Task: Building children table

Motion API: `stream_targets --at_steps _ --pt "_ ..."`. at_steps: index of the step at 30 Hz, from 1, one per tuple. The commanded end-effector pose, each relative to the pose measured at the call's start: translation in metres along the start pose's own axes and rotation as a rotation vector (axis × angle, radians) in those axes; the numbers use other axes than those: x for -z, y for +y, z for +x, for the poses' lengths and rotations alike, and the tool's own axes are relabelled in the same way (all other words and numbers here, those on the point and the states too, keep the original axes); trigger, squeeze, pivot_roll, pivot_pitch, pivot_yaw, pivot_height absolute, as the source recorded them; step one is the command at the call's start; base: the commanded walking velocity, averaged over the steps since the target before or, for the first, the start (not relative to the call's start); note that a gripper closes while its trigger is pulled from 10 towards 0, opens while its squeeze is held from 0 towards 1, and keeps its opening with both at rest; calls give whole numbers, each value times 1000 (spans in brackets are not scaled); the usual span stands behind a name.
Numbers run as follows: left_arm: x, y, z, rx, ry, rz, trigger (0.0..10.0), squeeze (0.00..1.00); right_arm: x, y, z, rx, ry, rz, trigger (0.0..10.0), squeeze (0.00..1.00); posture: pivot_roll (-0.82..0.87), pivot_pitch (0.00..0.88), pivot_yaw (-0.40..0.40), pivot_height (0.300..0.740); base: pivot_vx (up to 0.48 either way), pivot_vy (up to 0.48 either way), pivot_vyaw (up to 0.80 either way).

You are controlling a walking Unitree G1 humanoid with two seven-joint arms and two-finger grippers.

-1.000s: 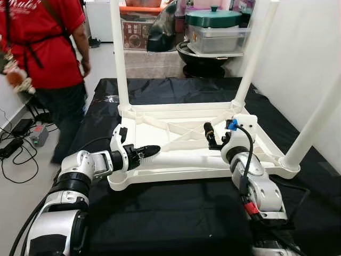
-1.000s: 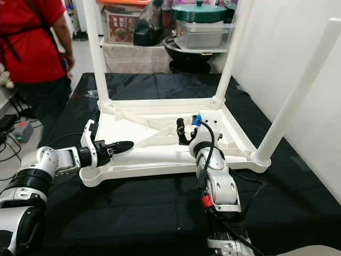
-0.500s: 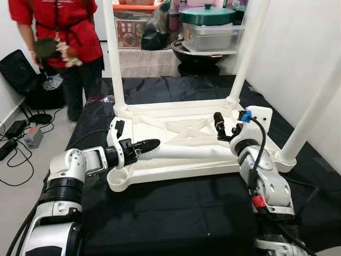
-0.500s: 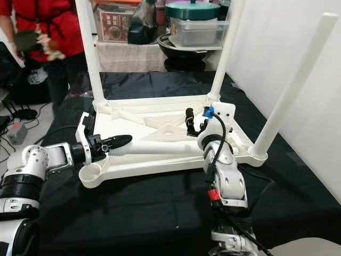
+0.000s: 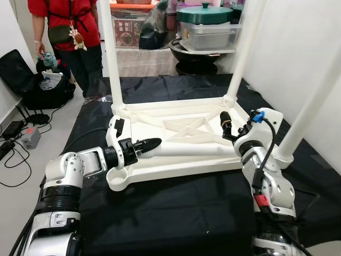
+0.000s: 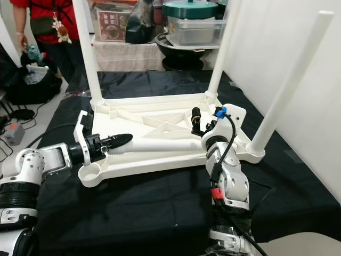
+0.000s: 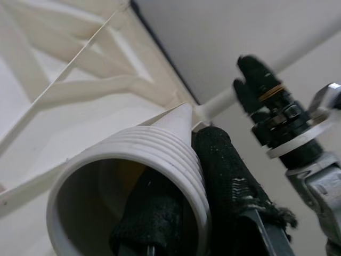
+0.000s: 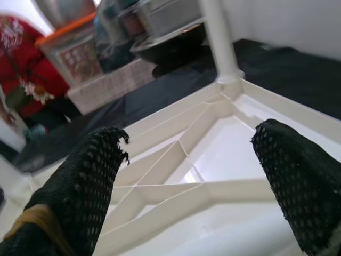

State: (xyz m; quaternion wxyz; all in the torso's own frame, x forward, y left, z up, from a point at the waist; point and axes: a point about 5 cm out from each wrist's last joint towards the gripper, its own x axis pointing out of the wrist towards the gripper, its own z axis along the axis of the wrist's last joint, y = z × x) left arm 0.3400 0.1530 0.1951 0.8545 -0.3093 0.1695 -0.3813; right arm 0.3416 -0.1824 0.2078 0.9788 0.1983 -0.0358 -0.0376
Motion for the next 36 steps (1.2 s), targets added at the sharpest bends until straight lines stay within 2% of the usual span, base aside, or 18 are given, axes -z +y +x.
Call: stream_targets --at_steps 1,3,4,6,8,11,14,16,19,22,24,36 --pt "-17 -5 -7 27 -128 35 0 0 1 -3 1 11 14 38 10000 0 41 0 -40 740 0 0 0" --pt "-23 -13 -13 81 -195 68 0 0 -5 -5 3 -5 8 208 10000 0 44 0 -43 740 0 0 0" --pt "-23 -13 -13 81 -195 68 0 0 -5 -5 3 -5 8 208 10000 0 44 0 -43 740 0 0 0" --pt "-25 -19 -18 110 -219 83 0 0 -11 -3 4 -33 -11 301 10000 0 45 0 -44 740 0 0 0" --pt "-25 -19 -18 110 -219 83 0 0 -11 -3 4 -33 -11 301 10000 0 45 0 -44 740 0 0 0" --pt "-24 -23 -20 133 -217 93 0 0 -16 1 3 -84 -29 367 10000 0 45 0 -43 740 0 0 0" --pt "-24 -23 -20 133 -217 93 0 0 -16 1 3 -84 -29 367 10000 0 45 0 -43 740 0 0 0" --pt "-19 -26 -20 149 -200 96 0 0 -14 12 1 -169 -4 443 10000 0 45 0 -43 740 0 0 0" --pt "-15 -28 -19 163 -185 101 0 0 -9 21 -2 -224 24 474 10000 0 45 0 -43 740 0 0 0" --pt "-8 -30 -20 190 -160 106 0 0 1 40 -9 -349 93 555 10000 0 49 0 -45 740 0 0 0" --pt "-6 -31 -20 197 -158 105 0 0 2 44 -10 -377 108 581 10000 0 49 0 -45 740 0 0 0" --pt "6 -39 -25 267 -114 126 0 0 15 56 -16 -459 200 637 10000 0 53 0 -50 740 0 0 0"
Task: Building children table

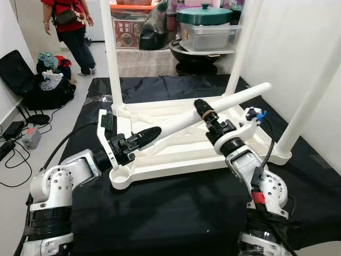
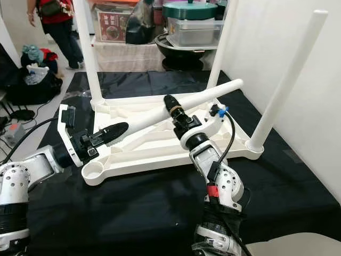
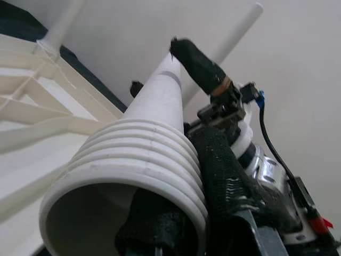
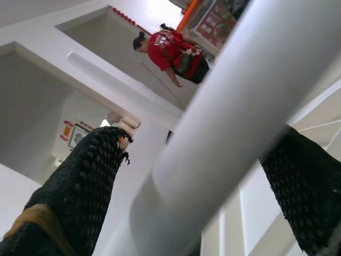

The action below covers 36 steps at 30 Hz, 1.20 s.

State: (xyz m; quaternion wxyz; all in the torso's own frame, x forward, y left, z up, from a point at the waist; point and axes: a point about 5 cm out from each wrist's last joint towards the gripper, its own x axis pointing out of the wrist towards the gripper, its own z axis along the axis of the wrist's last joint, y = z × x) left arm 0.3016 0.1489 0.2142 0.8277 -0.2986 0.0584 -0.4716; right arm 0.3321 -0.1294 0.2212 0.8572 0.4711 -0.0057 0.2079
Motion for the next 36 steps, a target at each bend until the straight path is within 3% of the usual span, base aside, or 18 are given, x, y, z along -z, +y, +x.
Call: stream_targets --at_steps 1,11,16,17,19,20,23,29,36 --pt "2 -6 -1 48 14 9 0 0 11 -2 0 -1 34 47 10000 0 55 0 -51 740 0 0 0" --pt "14 -6 -8 86 58 4 0 0 17 -4 7 15 43 128 10000 0 59 0 -52 740 0 0 0" --pt "18 -4 -11 87 68 4 0 0 16 4 11 -20 37 177 10000 0 58 0 -50 740 0 0 0" --pt "19 -4 -11 85 70 5 0 0 16 6 11 -26 33 187 4824 0 56 0 -50 740 0 0 0" --pt "19 -4 -11 85 70 5 0 0 16 6 11 -26 33 187 4824 0 56 0 -50 740 0 0 0" --pt "19 -3 -12 83 73 6 0 0 14 8 11 -34 20 208 0 0 56 0 -50 740 0 0 0" --pt "19 -2 -13 81 76 8 0 0 12 12 11 -44 13 223 0 0 53 0 -47 740 0 0 0" --pt "19 0 -14 83 82 23 0 0 5 36 8 -104 -19 324 0 0 45 0 -48 740 0 0 0" --pt "20 1 -14 86 80 39 0 0 1 46 8 -121 -41 352 0 0 40 0 -46 740 0 0 0"
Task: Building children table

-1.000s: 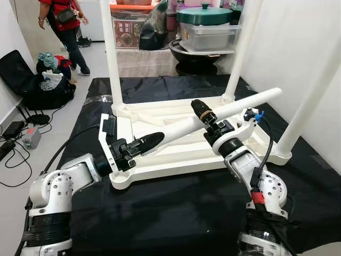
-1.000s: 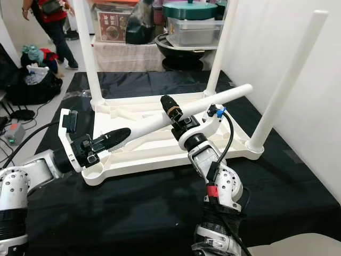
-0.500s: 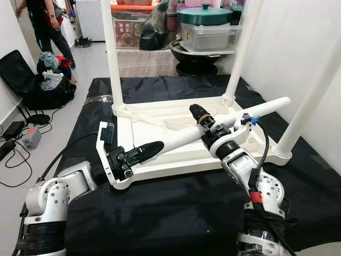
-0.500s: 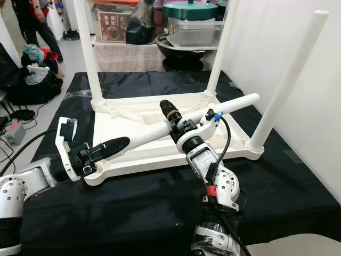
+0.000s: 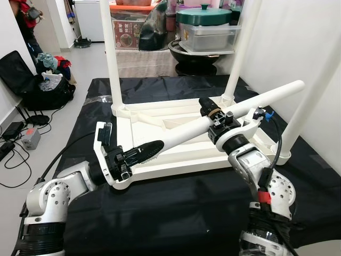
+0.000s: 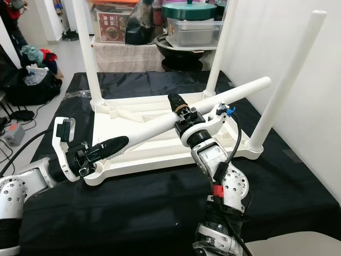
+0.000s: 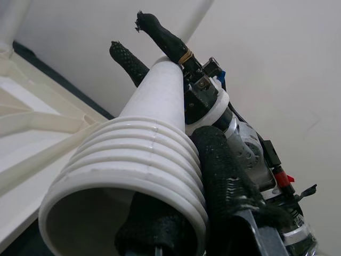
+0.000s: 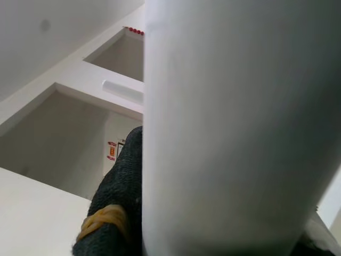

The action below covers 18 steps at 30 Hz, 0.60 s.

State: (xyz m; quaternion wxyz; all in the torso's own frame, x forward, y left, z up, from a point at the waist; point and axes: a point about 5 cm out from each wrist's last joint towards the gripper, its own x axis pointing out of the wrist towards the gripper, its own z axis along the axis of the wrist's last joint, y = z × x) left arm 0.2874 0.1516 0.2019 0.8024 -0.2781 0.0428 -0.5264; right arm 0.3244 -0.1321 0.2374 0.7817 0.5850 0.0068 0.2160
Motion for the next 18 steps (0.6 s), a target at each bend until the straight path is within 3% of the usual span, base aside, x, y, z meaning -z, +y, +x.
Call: stream_targets --at_steps 1,4,5,8,9,16,17,18 --pt "6 4 -2 -43 44 18 0 0 19 32 13 -103 -13 83 0 0 40 0 -46 740 0 0 0" --pt "6 4 -2 -43 44 18 0 0 19 32 13 -103 -13 83 0 0 40 0 -46 740 0 0 0" --pt "5 8 -1 -81 27 40 0 1000 20 35 13 -110 -9 79 0 0 41 0 -47 740 0 0 0" --pt "5 8 -1 -81 27 40 0 1000 20 35 13 -110 -9 79 0 0 41 0 -47 740 0 0 0" --pt "5 7 -1 -74 33 78 10000 1000 20 35 13 -108 -2 62 0 0 44 0 -50 740 0 0 0" --pt "0 -6 -11 35 15 103 10000 1000 0 34 15 -86 -33 -8 0 0 48 0 -53 740 0 0 0" --pt "-3 -5 -16 26 -24 97 10000 1000 -21 40 14 -98 -81 -24 0 0 47 0 -55 740 0 0 0" --pt "-3 -4 -16 18 -38 96 10000 1000 -26 42 13 -101 -94 -29 0 0 47 0 -55 740 0 0 0"
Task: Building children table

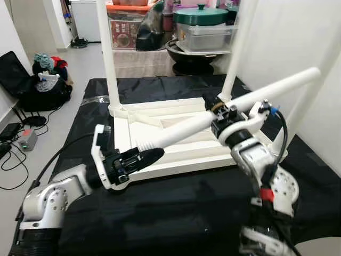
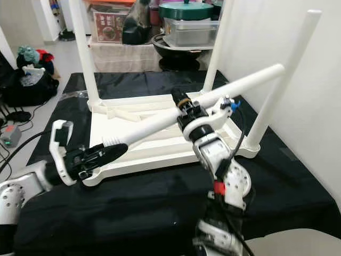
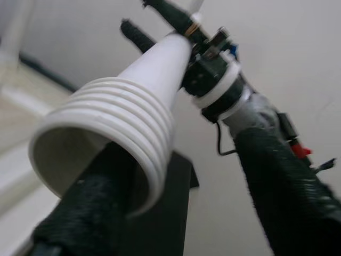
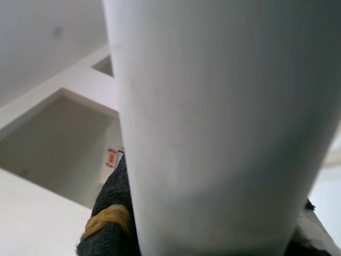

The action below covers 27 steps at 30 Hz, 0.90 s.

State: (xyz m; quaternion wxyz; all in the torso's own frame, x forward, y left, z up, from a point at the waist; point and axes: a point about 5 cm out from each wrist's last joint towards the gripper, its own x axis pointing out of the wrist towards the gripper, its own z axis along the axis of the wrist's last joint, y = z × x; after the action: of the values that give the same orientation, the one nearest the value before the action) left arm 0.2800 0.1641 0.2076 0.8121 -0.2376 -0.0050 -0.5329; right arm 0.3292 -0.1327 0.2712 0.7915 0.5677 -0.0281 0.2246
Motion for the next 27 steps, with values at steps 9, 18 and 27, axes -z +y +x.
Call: stream_targets --at_steps 9,18,27 --pt "0 6 -6 -86 -46 22 10000 0 -42 10 -3 -25 -134 -25 0 0 47 0 -53 740 0 0 0" --pt "-3 16 -10 -194 -102 82 10000 0 -69 6 -9 37 -202 -203 0 0 47 0 -53 740 0 0 0" --pt "-4 60 -15 -732 -35 307 10000 0 -23 -30 -6 329 42 -983 10000 0 61 0 -53 740 0 0 0"
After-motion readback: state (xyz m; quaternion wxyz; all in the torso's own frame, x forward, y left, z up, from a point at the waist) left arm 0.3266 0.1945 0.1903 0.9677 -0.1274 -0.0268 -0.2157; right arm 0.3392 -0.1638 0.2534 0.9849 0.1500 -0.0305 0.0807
